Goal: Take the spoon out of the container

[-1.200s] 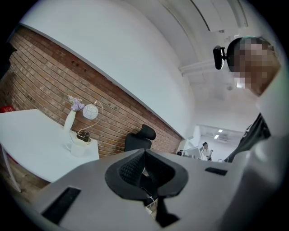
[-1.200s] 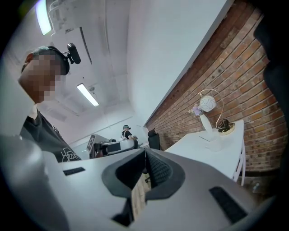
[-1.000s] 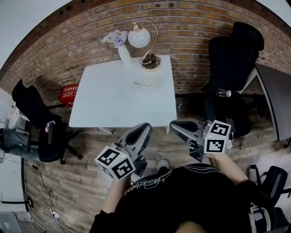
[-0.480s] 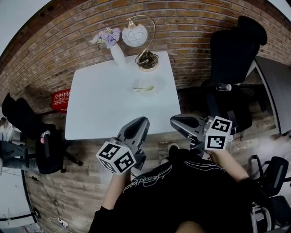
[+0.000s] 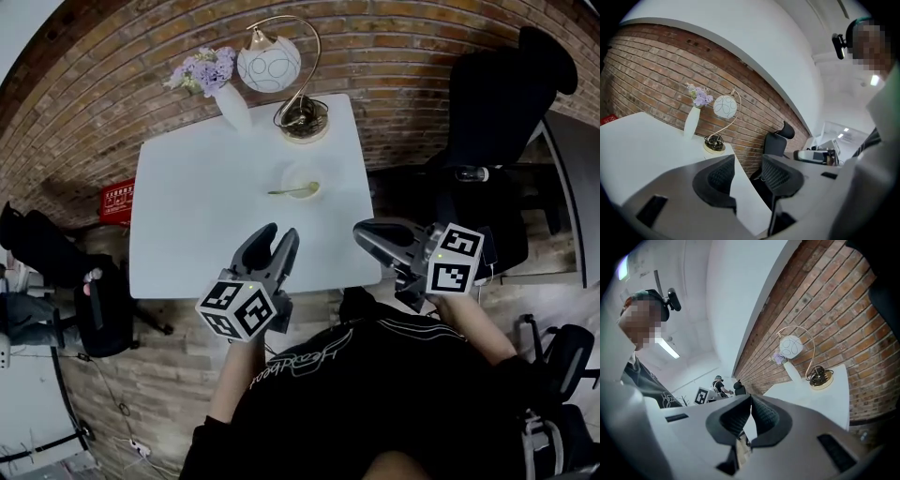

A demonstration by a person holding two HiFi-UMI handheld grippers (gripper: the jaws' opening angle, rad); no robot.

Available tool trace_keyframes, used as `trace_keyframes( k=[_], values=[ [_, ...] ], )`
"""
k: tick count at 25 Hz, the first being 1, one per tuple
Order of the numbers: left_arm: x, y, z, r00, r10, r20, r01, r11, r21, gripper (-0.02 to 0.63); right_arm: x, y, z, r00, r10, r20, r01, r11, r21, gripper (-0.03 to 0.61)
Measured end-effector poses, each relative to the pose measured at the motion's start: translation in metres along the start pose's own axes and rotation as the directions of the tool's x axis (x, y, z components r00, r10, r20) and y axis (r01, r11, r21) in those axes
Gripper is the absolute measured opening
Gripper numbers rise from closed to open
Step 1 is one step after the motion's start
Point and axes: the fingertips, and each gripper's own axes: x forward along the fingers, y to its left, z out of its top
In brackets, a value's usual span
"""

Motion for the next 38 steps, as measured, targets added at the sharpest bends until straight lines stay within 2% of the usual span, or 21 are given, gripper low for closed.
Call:
trace_keyframes(
  k=[5, 10, 17, 22, 26, 32, 38],
  values=[
    [0.036, 0.045, -0.003, 0.996, 0.088, -0.026, -0.089, 0.995, -0.041, 0.171, 0.011, -0.039, 0.013, 1.0, -0.007, -0.022, 0.008, 1.0, 0.03, -0.003],
    [0.061, 0.087, -0.02, 0.987, 0.147, -0.066, -0.155, 0.978, -0.14, 0.17, 0.022, -0.069, 0.019, 0.999, -0.013, -0.045, 0.016, 0.998, 0.057, -0.003],
    [0.087, 0.117, -0.035, 0.979, 0.175, -0.107, -0.193, 0.962, -0.195, 0.161, 0.029, -0.097, 0.022, 0.997, -0.028, -0.072, 0.034, 0.996, 0.084, -0.003],
    [0.1, 0.13, -0.042, 0.978, 0.18, -0.105, -0.2, 0.951, -0.236, 0.132, 0.033, -0.11, 0.022, 0.996, -0.032, -0.081, 0.04, 0.995, 0.091, -0.003],
    [0.109, 0.133, -0.042, 0.98, 0.174, -0.101, -0.194, 0.952, -0.238, 0.105, 0.036, -0.116, 0.02, 0.995, -0.037, -0.091, 0.046, 0.994, 0.1, -0.003],
    [0.113, 0.135, -0.042, 0.979, 0.186, -0.088, -0.201, 0.953, -0.225, 0.033, 0.036, -0.121, 0.019, 0.995, -0.042, -0.095, 0.052, 0.993, 0.107, -0.003],
    [0.113, 0.135, -0.041, 0.978, 0.188, -0.086, -0.203, 0.953, -0.224, 0.011, 0.037, -0.123, 0.015, 0.994, -0.046, -0.101, 0.058, 0.992, 0.115, -0.003]
  ],
)
